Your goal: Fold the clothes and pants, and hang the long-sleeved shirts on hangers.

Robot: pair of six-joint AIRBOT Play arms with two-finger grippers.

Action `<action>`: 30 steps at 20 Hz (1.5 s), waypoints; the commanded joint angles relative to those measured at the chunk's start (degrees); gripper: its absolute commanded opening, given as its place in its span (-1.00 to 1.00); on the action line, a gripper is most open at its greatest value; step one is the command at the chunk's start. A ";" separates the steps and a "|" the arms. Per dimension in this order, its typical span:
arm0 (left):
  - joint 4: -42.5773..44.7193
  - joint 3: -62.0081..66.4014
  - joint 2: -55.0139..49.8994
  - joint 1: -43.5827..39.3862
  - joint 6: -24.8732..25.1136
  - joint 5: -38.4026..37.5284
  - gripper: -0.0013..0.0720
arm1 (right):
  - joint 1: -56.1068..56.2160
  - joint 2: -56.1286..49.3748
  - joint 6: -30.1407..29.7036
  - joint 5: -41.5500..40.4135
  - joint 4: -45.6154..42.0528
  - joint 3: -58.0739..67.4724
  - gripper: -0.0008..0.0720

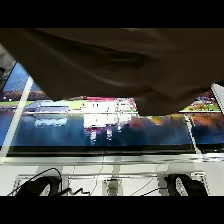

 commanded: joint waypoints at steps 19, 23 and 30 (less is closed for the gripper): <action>2.95 0.22 -44.65 -0.07 0.22 -29.38 -0.92 | 10.01 -55.98 0.68 12.55 10.23 -1.88 -0.94; 2.95 0.22 -47.95 0.79 0.22 -14.23 -0.92 | 10.88 -60.30 0.70 3.32 10.19 -1.88 -0.94; 2.86 0.37 -47.30 3.28 0.61 -39.36 -0.92 | 10.78 -59.67 0.72 8.63 5.35 -1.36 -0.94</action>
